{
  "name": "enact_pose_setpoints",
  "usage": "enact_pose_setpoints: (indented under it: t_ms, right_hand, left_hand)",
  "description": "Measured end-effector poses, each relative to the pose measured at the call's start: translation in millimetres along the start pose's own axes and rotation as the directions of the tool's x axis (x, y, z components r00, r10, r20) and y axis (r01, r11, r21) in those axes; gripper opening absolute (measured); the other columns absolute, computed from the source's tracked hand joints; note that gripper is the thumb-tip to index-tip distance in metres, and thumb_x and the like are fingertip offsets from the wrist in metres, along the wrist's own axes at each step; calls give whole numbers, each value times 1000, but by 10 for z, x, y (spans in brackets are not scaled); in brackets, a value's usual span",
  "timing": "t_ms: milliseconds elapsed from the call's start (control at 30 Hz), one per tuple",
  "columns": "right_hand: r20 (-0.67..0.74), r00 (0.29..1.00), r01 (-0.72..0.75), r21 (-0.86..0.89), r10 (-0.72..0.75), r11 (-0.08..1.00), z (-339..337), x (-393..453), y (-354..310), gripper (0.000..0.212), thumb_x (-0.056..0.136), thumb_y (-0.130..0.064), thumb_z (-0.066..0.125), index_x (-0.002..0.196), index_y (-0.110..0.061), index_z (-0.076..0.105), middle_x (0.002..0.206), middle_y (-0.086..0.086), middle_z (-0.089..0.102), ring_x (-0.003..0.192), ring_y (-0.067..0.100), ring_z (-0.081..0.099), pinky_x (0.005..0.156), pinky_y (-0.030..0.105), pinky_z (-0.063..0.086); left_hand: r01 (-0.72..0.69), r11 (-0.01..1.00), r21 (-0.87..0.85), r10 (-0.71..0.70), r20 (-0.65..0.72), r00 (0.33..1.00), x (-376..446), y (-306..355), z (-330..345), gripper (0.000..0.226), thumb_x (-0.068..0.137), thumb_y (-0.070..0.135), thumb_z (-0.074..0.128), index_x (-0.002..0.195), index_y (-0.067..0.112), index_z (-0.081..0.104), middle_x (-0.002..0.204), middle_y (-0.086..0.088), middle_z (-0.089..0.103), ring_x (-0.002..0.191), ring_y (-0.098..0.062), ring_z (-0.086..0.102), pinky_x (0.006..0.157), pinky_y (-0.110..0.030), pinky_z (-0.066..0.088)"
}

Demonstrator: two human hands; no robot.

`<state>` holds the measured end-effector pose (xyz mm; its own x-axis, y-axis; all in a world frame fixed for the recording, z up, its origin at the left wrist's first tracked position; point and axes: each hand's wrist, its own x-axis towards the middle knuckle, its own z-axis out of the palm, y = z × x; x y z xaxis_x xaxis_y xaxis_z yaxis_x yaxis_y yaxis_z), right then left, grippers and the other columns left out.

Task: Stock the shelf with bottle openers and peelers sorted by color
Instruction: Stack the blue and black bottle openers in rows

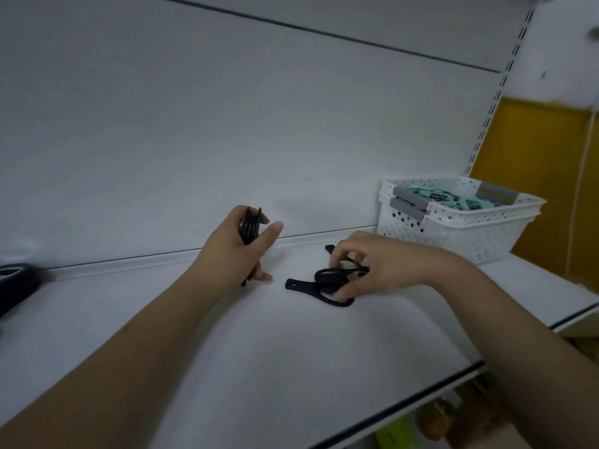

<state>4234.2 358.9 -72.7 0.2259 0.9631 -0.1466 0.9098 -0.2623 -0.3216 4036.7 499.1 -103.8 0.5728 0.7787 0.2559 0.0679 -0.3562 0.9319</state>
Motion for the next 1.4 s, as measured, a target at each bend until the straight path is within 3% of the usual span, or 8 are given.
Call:
enact_pose_setpoints:
  t_ms: [167,467,633,800,933,1067,1300,1400]
  right_hand:
    - [-90,996,9,87,-1,996,66,80,59,25,77,-38,83,83,-23,65,70,-12,58,54,-5,48,53,12,36]
    - [-278,960,181,689,25,702,-197,593,-479,15,88,-20,74,97,-9,70,92,6,74,88,20,69,84,31,51]
    - [-385,923,210,525,10,825,-38,880,-820,25,89,-34,70,84,-11,75,85,11,75,75,23,70,67,32,56]
    - [-537,843,243,321,-35,915,72,881,-808,43,92,-42,66,59,-15,58,49,-10,47,43,2,44,47,16,34]
    - [-559,826,233,457,73,858,26,797,-699,46,100,-46,49,69,-21,73,65,-3,67,61,11,60,60,26,42]
    - [-628,759,308,578,171,756,-56,743,-653,42,102,-41,48,77,-19,75,70,-8,68,53,1,54,57,20,42]
    - [-559,807,481,431,-192,764,3,591,-799,54,92,-62,43,90,-20,77,79,-3,76,73,11,72,62,18,53]
    - [-605,780,484,427,-157,764,-30,559,-793,66,95,-64,30,85,-19,77,75,-4,76,72,9,70,65,17,51]
  left_hand:
    - [119,963,-244,-110,51,993,3,-30,45,31,91,35,69,117,26,55,72,-3,56,48,-18,52,61,-38,51]
    - [338,575,-745,-337,161,928,8,43,-8,45,99,41,51,126,5,52,103,-20,65,79,-36,74,59,-37,61]
    - [360,499,-788,-320,219,922,58,12,-21,63,99,54,39,125,0,57,108,-25,71,98,-38,71,78,-41,62]
    - [357,605,-711,-302,210,930,44,-24,15,32,96,29,62,111,1,65,95,-15,74,78,-25,74,66,-35,62]
    - [427,569,-703,-354,260,898,31,-13,23,8,92,11,66,99,8,63,70,-9,59,53,-16,55,50,-25,50]
    - [480,366,-797,-416,321,851,-8,31,-26,10,94,2,56,104,2,54,95,-27,70,68,-31,72,51,-27,58]
    - [444,253,-860,-425,313,849,28,48,-41,47,94,39,62,118,-1,58,91,-30,71,85,-37,74,70,-43,62]
    - [437,284,-854,-446,286,848,27,3,-55,30,91,17,70,114,4,57,82,-20,72,72,-26,71,65,-33,62]
